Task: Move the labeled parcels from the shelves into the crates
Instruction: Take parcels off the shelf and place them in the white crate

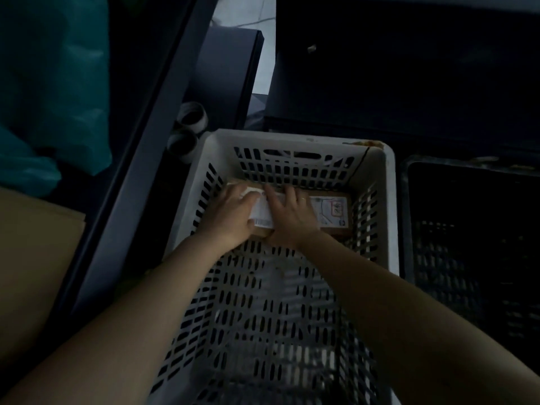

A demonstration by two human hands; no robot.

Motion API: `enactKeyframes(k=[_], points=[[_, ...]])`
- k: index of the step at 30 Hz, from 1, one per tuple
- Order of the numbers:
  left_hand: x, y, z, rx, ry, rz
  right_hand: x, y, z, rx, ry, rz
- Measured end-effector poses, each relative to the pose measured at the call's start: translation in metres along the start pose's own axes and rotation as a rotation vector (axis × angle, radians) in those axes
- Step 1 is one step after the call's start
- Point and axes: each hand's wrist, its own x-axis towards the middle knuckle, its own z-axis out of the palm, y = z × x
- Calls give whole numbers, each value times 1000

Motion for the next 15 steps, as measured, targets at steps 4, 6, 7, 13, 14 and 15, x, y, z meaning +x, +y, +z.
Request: enactKeyframes(k=[4, 6, 7, 13, 14, 15], points=[[10, -5, 38, -2, -143, -92, 25, -10, 31, -38, 18, 66], [17, -6, 59, 3, -237, -119, 27, -5, 38, -20, -15, 108], [21, -6, 68, 5, -265, -132, 24, 0, 41, -8, -25, 152], [51, 7, 102, -77, -252, -226, -2, 48, 63, 39, -97, 398], [58, 9, 107, -102, -221, -236, 1, 50, 63, 49, -93, 402], [65, 10, 114, -119, -181, -237, 6, 50, 64, 49, -84, 398]])
